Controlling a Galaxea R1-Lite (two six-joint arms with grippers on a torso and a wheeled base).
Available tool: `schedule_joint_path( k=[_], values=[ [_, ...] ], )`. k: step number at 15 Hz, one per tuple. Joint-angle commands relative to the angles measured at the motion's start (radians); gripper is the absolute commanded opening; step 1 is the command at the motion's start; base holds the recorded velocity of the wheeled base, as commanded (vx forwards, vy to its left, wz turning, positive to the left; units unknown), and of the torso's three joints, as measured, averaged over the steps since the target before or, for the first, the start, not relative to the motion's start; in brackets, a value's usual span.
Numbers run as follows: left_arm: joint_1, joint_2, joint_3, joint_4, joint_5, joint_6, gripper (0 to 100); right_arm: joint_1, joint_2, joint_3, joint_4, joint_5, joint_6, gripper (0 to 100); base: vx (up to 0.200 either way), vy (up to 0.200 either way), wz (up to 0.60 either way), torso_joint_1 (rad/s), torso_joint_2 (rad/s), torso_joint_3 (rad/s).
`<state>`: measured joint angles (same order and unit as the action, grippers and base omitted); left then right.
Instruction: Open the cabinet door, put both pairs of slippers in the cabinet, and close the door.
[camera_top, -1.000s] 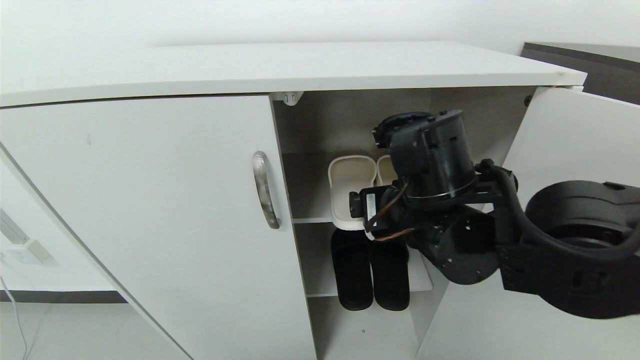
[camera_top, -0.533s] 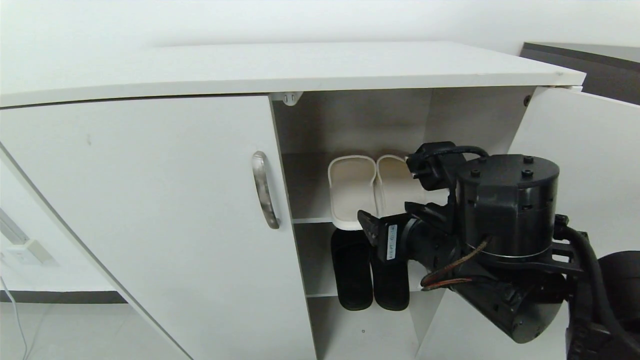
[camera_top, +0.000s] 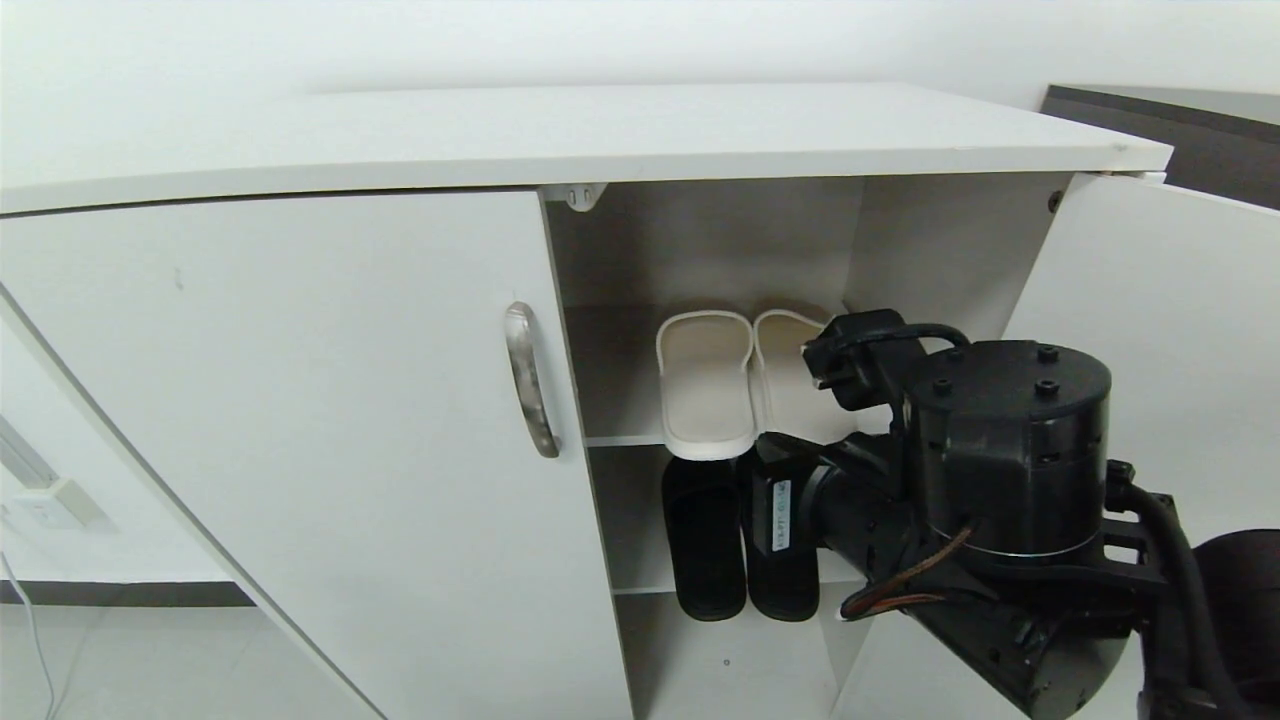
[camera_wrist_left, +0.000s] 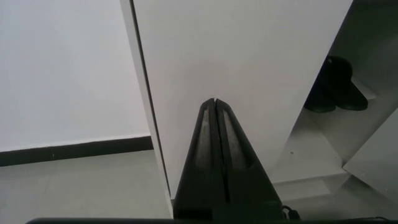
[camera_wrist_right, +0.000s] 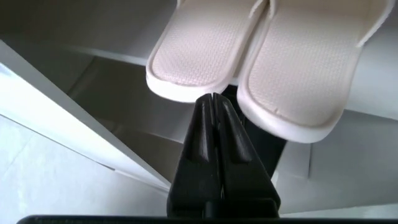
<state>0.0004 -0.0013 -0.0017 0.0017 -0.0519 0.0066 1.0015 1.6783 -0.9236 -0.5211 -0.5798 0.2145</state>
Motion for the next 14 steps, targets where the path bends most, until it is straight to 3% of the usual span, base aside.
schedule_joint_path(
  k=[1, 6, 14],
  values=[
    [0.0, 0.001, 0.0, 0.0, 0.0, 0.0, 0, 0.002, 0.014, 0.0, 0.0, 0.0, 0.0, 0, 0.0, 0.0, 0.0, 0.0, 0.0, 0.0],
    [0.0, 0.001, 0.0, 0.0, 0.0, 0.0, 0, 0.002, 0.014, 0.005, 0.0, 0.0, -0.001, 0, 0.0, 0.0, 0.0, 0.0, 0.0, 0.0],
    [0.001, 0.001, 0.0, 0.0, -0.002, 0.0, 0, 0.002, 0.015, 0.006, 0.0, -0.002, 0.0, 0, -0.2, 0.0, 0.0, 0.001, 0.0, 0.002]
  ],
)
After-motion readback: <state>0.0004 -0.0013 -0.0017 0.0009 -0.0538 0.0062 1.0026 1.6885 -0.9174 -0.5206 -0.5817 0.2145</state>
